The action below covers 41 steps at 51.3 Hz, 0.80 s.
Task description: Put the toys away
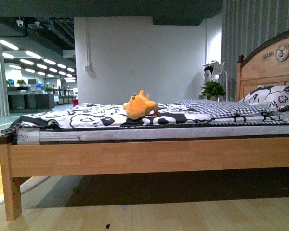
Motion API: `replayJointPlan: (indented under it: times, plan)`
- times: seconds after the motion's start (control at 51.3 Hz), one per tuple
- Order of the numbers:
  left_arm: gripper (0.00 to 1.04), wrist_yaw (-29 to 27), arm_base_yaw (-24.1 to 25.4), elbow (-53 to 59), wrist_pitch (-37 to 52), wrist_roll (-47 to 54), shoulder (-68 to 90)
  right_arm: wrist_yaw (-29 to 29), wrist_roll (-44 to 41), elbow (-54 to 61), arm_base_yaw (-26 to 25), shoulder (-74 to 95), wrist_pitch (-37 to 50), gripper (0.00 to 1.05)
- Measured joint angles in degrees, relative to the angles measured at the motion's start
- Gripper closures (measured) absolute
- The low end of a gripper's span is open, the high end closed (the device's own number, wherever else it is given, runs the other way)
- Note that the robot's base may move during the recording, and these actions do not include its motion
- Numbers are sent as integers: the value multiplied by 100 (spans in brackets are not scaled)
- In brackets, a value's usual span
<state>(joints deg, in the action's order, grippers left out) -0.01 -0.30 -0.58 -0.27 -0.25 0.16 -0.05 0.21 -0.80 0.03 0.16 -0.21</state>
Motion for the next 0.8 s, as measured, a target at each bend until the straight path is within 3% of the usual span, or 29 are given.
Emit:
replayJointPlan:
  times: [0.799]
  plan:
    - [6, 0, 0, 0, 0, 2, 0, 2, 0, 0, 0, 0, 0, 6]
